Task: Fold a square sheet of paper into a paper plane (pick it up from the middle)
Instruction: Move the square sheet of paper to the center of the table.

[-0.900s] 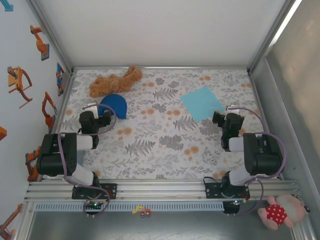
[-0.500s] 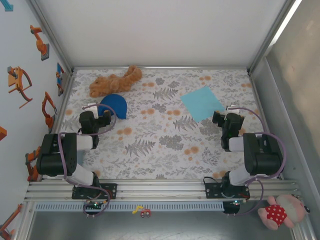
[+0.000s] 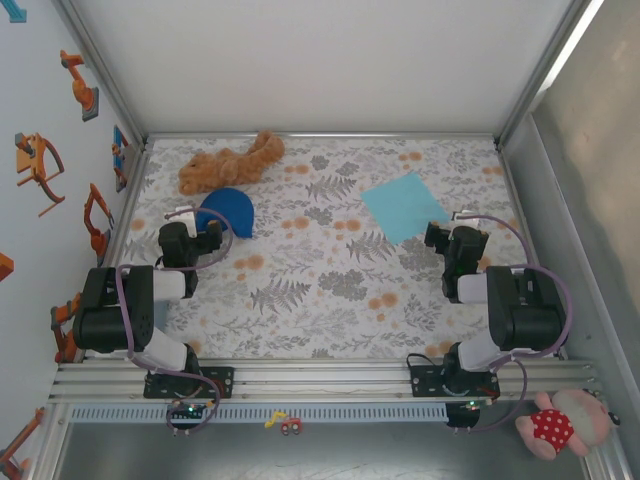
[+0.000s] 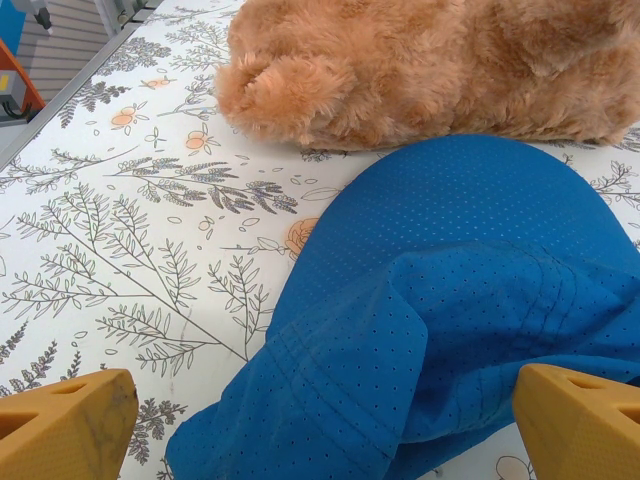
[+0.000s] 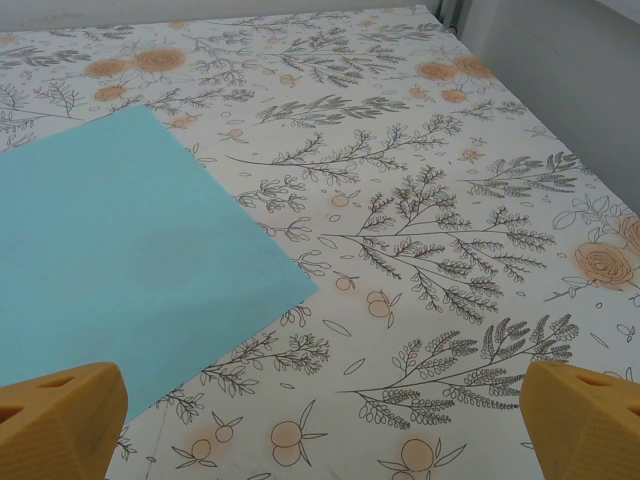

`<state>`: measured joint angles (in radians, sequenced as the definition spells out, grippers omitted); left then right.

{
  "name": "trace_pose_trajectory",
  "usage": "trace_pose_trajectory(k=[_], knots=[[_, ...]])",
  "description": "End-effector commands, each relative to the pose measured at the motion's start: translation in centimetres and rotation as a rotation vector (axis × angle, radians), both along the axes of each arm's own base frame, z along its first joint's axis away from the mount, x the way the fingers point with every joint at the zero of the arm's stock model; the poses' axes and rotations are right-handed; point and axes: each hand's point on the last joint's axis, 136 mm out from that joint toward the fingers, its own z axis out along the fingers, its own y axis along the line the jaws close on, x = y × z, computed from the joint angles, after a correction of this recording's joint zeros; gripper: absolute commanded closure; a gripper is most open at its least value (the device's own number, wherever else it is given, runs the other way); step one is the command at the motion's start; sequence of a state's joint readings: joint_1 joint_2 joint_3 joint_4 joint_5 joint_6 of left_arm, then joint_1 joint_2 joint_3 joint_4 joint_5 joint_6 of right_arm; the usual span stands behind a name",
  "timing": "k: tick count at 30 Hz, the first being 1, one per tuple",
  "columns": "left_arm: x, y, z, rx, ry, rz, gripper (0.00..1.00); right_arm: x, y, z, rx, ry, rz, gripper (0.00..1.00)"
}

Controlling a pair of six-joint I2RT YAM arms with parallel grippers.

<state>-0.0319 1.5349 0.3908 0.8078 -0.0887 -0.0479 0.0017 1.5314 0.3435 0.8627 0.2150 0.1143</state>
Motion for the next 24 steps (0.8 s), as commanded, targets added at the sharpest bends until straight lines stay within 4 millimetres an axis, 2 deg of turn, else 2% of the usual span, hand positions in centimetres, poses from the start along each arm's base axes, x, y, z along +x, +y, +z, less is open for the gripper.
trace_pose_trajectory(k=[1,6,10,14,17,18,21,24], knots=[[0.8,0.1,1.0,0.007,-0.036,0.000,0.04,1.0,-0.6,1.5,-0.018,-0.053,-0.024,0.01],[0.3,0.7,1.9,0.020,-0.078,0.043,0.04,0.9,-0.8,1.7,-0.023,-0.060,-0.031,0.02],[-1.3,1.7,4.3,0.040,-0.114,0.113,0.04,0.3,-0.6,3.1,-0.028,-0.089,-0.023,0.05],[-3.0,3.3,7.9,0.043,-0.099,0.247,0.04,-0.2,-1.3,5.6,-0.031,-0.074,-0.070,0.06],[-4.0,3.8,10.8,-0.017,-0.092,0.327,0.04,-0.4,-2.2,8.2,0.024,-0.064,-0.152,0.05],[-4.3,3.8,11.9,-0.053,-0.096,0.347,0.04,-0.4,-2.1,9.0,0.052,-0.054,-0.160,0.01],[-4.9,3.4,14.3,-0.194,-0.093,0.381,0.04,-0.2,-1.8,10.7,0.152,0.042,-0.192,0.01],[-4.9,2.0,15.8,-0.313,-0.072,0.346,0.04,0.2,-0.8,11.1,0.221,0.141,-0.178,0.01]])
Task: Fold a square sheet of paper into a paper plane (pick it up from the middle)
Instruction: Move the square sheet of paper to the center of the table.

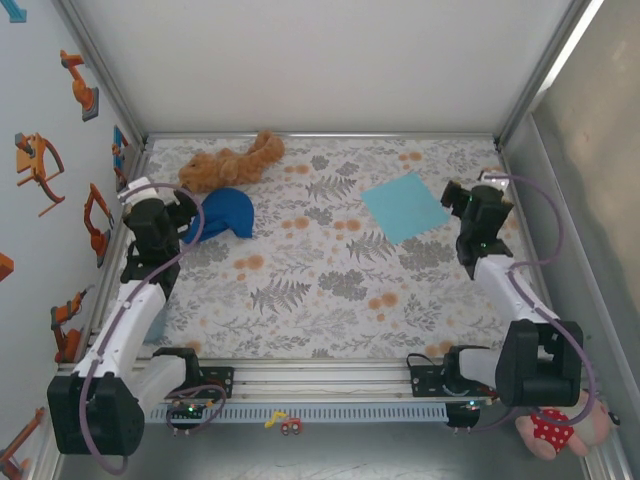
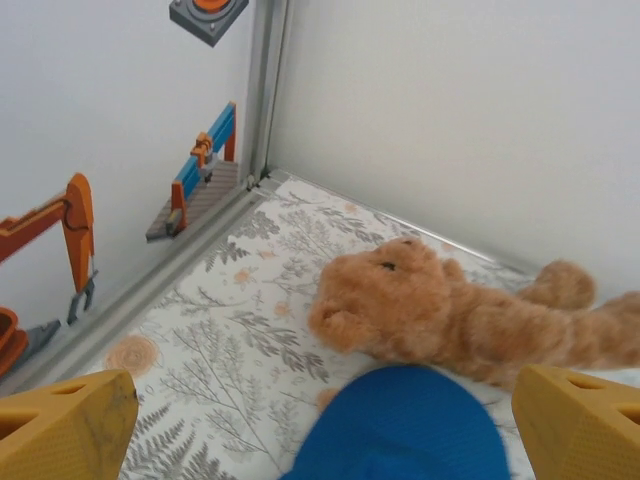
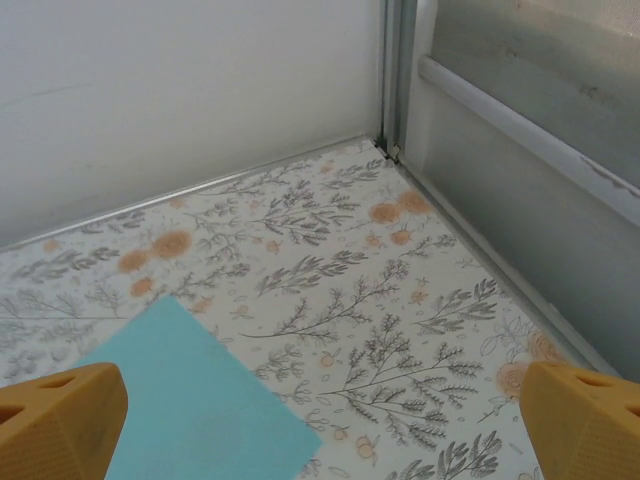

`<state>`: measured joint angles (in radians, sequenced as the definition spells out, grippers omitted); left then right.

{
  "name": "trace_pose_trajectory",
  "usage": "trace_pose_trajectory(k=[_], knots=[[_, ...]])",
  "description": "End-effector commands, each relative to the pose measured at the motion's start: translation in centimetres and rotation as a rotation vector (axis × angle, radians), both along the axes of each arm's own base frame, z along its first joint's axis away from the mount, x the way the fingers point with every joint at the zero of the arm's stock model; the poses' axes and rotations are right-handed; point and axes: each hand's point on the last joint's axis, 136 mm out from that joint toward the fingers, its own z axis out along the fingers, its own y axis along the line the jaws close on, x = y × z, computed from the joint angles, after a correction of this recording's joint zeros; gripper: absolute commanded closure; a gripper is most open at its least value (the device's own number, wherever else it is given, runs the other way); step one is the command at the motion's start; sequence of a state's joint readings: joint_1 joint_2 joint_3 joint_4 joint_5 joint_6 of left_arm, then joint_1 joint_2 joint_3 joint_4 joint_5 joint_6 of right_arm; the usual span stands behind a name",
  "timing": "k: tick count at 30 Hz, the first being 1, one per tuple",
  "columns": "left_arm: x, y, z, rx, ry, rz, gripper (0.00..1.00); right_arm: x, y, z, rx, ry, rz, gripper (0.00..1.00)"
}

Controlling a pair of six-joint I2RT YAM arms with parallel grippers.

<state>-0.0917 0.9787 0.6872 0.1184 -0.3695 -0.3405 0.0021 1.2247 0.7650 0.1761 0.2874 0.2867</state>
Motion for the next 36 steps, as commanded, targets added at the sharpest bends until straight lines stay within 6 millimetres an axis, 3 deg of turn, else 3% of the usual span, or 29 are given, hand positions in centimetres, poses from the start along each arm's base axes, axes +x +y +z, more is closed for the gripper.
trace_pose_trajectory(k=[1,4,9,14,19,26,31,36], knots=[[-1.5,-1.0,-2.2,-0.192,0.123,0.010,0.04,-1.8,0.7,-3.8,0.137,0.250,-0.023,0.01],[-1.0,-3.5,-1.9,-0.275,0.126,-0.125,0.04,-0.8,2.7,-4.3,0.235,0.332,0.046,0.03],[-0.3,-8.3,-2.0,-0.330,0.174,-0.390,0.00,1.8,7.2,-7.3,0.425,0.459,0.219,0.26],[0.0,-10.8,-3.3,-0.360,0.254,-0.478,0.06,4.8,9.0,-11.2,0.515,0.576,0.238,0.46],[0.4,-13.3,-4.9,-0.428,0.345,-0.548,0.20,8.4,9.3,-14.2,0.535,0.633,0.216,0.56],[0.3,-17.9,-7.8,-0.446,0.487,-0.597,0.29,12.7,8.7,-16.8,0.514,0.651,0.179,0.57],[-0.2,-21.5,-9.9,-0.446,0.561,-0.641,0.33,13.9,8.1,-18.5,0.498,0.687,0.149,0.57],[-0.3,-24.3,-11.2,-0.470,0.600,-0.679,0.37,13.2,7.8,-20.1,0.503,0.738,0.109,0.57]])
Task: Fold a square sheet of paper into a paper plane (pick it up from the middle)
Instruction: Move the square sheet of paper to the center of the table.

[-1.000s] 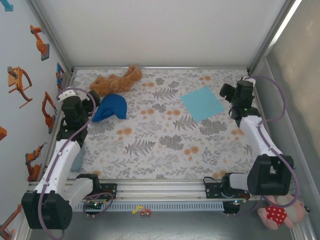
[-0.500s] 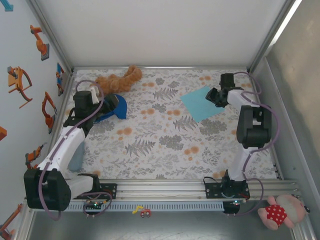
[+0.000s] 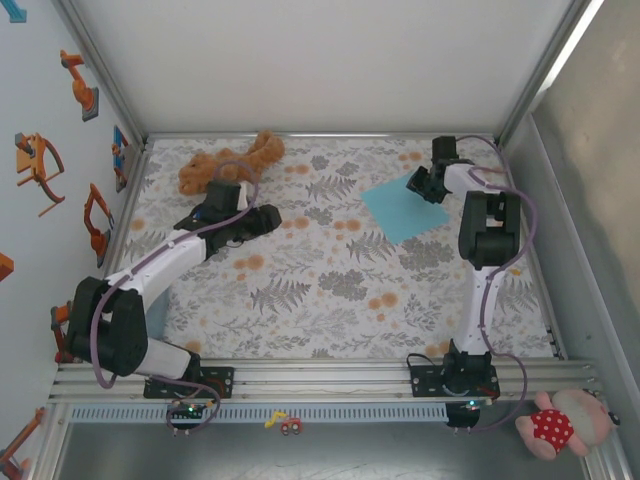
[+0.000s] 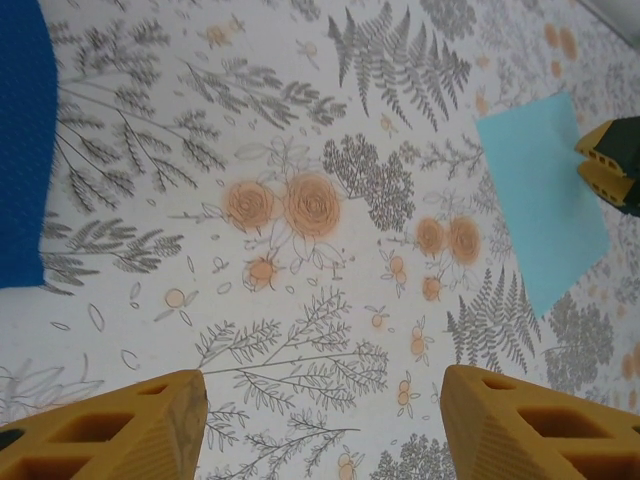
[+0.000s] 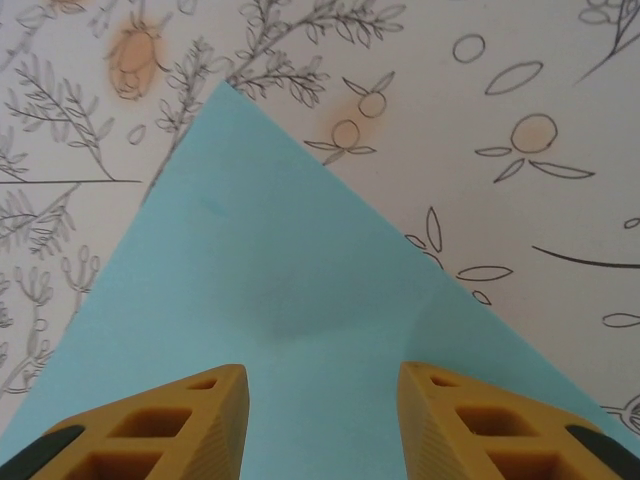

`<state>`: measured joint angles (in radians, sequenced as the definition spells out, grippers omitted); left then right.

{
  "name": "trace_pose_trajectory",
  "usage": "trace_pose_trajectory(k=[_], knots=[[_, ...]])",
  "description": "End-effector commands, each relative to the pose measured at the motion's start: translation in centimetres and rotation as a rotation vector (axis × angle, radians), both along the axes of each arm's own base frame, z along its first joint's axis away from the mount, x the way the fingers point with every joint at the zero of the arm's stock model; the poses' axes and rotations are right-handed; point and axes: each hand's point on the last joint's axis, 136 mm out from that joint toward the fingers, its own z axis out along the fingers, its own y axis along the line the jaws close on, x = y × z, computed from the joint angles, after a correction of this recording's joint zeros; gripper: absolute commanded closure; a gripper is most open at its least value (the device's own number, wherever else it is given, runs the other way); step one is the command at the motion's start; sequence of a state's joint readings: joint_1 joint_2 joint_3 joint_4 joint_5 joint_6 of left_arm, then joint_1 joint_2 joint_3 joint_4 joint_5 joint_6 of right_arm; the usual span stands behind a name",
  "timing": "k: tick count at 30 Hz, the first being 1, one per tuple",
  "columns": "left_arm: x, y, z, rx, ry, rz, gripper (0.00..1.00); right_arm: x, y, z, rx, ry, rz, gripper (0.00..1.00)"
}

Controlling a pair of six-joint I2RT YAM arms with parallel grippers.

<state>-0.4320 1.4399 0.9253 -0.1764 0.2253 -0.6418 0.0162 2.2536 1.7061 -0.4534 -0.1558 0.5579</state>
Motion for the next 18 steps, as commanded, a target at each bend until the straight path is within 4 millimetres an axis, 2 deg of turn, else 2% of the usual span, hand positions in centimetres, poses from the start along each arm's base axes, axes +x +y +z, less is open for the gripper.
trace_pose_trajectory(k=[1,4,8,12,18], knots=[[0.7,-1.7,0.7,-0.037,0.003,0.002,0.37,-1.3,-0.6,-0.9,-0.018,0.078,-0.049,0.57],[0.5,-2.8,0.1,-0.041,0.021,-0.016,0.38,-2.9,-0.7,-1.5,-0.008,0.124,-0.085,0.57],[0.4,-3.5,-0.7,-0.054,0.041,-0.018,0.39,-6.5,-0.4,-2.0,0.002,0.194,-0.146,0.58],[0.3,-4.2,-1.5,-0.084,0.058,-0.020,0.41,-10.8,1.7,-2.2,0.014,0.235,-0.201,0.58],[-0.8,-4.8,-3.2,-0.110,0.111,-0.021,0.45,-17.2,6.5,-3.0,0.030,0.249,-0.313,0.57]])
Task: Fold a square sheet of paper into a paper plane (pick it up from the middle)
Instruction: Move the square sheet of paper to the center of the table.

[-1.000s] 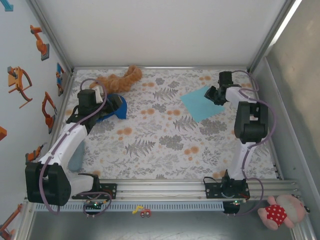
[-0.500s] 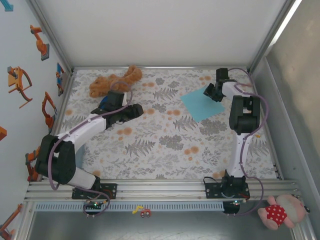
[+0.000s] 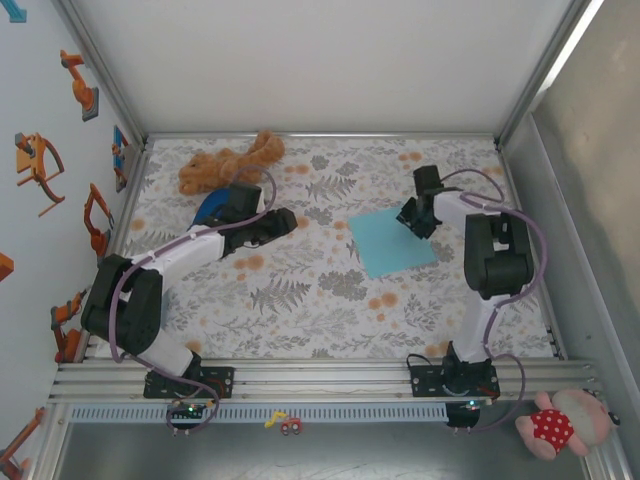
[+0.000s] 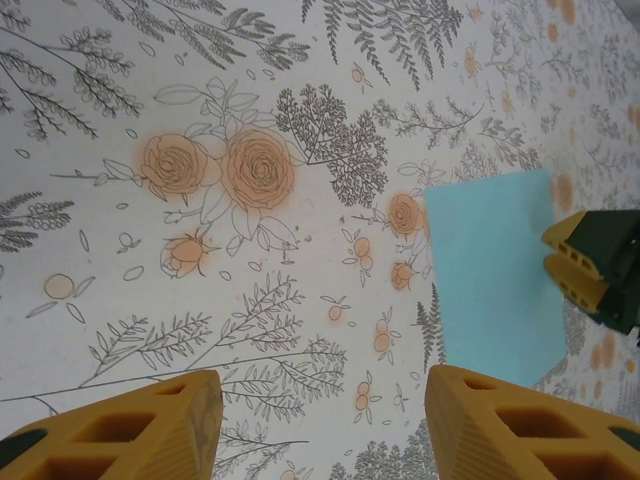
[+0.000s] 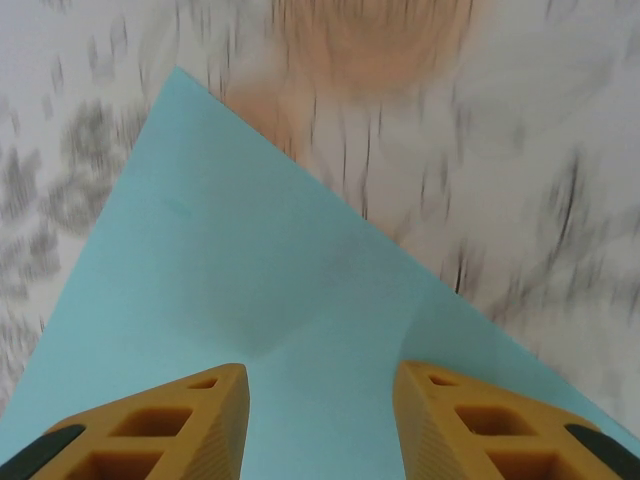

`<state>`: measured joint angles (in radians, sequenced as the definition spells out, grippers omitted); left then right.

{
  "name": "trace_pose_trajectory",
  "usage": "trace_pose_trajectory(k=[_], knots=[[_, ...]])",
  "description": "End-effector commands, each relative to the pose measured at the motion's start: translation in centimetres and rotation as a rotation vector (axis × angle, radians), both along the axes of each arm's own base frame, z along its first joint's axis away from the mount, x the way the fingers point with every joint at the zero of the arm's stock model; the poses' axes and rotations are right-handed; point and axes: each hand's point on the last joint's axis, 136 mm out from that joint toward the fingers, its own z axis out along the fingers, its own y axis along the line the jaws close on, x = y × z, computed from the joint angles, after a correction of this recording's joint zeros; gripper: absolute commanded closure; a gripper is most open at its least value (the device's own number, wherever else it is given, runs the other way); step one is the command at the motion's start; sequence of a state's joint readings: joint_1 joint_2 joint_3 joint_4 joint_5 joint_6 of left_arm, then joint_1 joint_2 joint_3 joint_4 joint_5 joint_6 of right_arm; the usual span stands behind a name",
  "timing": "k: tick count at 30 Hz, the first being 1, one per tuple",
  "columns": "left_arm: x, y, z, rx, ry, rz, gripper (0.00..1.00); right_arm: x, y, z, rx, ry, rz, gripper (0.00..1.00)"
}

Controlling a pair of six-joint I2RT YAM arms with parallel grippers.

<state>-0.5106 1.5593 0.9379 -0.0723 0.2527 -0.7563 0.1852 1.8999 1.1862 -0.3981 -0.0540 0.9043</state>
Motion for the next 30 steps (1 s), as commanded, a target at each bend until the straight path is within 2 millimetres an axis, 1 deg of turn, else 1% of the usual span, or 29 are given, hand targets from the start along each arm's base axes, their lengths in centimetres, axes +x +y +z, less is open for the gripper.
trace_pose_trajectory(k=[1,4,6,7,8,11,13,15,16,18,20,22,26,30], knots=[[-1.1,-0.9,-1.2,-0.043,0.051,-0.008,0.46,-5.2,2.5,-2.5,-0.004,0.098,-0.140,0.57],[-2.1,-1.3,-1.9,-0.043,0.079,-0.015,0.48,-7.8,5.2,-3.0,0.007,0.098,-0.185,0.57],[-2.8,-1.5,-2.3,-0.041,0.096,-0.018,0.50,-8.6,7.0,-2.6,0.016,0.078,-0.181,0.58],[-3.2,-1.8,-2.5,-0.044,0.103,-0.024,0.51,-8.5,7.9,-2.0,0.023,0.052,-0.162,0.58],[-3.5,-2.0,-2.7,-0.046,0.109,-0.029,0.52,-8.3,8.6,-1.3,0.032,0.032,-0.136,0.58],[-4.5,-3.1,-3.1,-0.052,0.132,-0.055,0.55,-6.3,10.5,1.9,0.064,-0.059,0.007,0.61],[-4.9,-4.2,-3.3,-0.060,0.146,-0.080,0.59,-4.6,11.9,4.8,0.086,-0.171,0.174,0.61],[-5.3,-5.2,-3.7,-0.062,0.165,-0.105,0.62,-3.6,12.5,6.5,0.113,-0.233,0.295,0.61],[-5.5,-5.6,-4.0,-0.059,0.176,-0.114,0.63,-3.4,12.5,6.7,0.128,-0.232,0.329,0.61],[-5.7,-6.7,-4.6,-0.058,0.199,-0.139,0.68,-3.2,12.8,6.3,0.181,-0.204,0.397,0.62],[-5.8,-7.3,-5.2,-0.048,0.224,-0.151,0.70,-3.3,12.9,5.5,0.195,-0.170,0.441,0.63],[-5.6,-7.4,-5.8,-0.026,0.243,-0.146,0.71,-3.3,12.8,4.9,0.163,-0.147,0.478,0.65],[-5.2,-7.8,-6.7,-0.002,0.275,-0.143,0.71,-3.4,11.6,3.0,0.078,-0.078,0.502,0.66],[-4.9,-7.9,-7.6,0.023,0.300,-0.137,0.72,-3.8,11.1,1.4,0.061,-0.021,0.511,0.66]])
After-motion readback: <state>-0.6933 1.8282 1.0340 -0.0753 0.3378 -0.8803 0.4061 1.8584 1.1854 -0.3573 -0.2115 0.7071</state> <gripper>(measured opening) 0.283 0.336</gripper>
